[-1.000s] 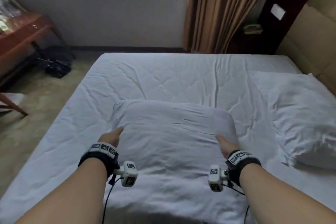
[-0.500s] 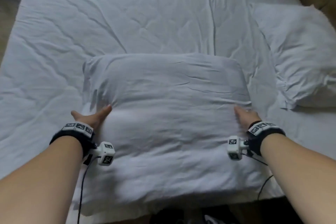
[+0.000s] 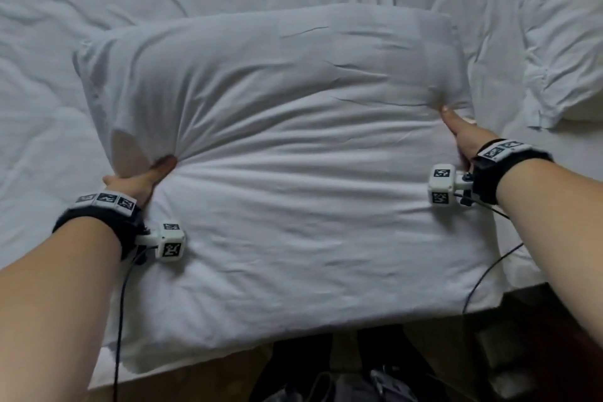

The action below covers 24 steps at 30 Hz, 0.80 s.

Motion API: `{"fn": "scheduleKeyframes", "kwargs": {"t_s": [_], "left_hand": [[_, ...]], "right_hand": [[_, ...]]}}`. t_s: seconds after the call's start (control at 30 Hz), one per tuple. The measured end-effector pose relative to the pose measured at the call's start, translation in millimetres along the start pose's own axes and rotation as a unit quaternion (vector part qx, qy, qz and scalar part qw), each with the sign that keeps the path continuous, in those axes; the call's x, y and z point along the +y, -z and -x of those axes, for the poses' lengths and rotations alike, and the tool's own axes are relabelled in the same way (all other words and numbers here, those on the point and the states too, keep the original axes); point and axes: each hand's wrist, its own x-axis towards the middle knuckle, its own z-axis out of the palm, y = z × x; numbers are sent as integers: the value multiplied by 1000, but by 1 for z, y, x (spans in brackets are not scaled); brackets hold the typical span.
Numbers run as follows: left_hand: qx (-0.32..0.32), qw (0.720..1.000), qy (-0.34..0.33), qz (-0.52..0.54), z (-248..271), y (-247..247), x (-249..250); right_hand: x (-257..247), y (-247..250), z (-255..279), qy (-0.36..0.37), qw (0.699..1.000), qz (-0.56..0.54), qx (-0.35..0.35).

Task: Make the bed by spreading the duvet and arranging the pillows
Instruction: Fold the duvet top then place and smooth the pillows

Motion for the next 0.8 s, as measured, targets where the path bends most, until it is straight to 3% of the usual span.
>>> {"fn": "scheduleKeyframes", "kwargs": {"t_s": [0.1,0.4,0.6,0.8], "left_hand": [[0,1000,-17,-17,8,2,1],[29,997,-58,-41,70,25,15],[49,990,-133,-15,159,23,58],[55,967,-246,-34,283,-24,136]], "right_hand": [[-16,1,49,30,999,19,18],[10,39,84,36,999,1,-34],[43,82,91,25,991,-95,-86],[95,147,49,-5,962,-229,-146]]}}
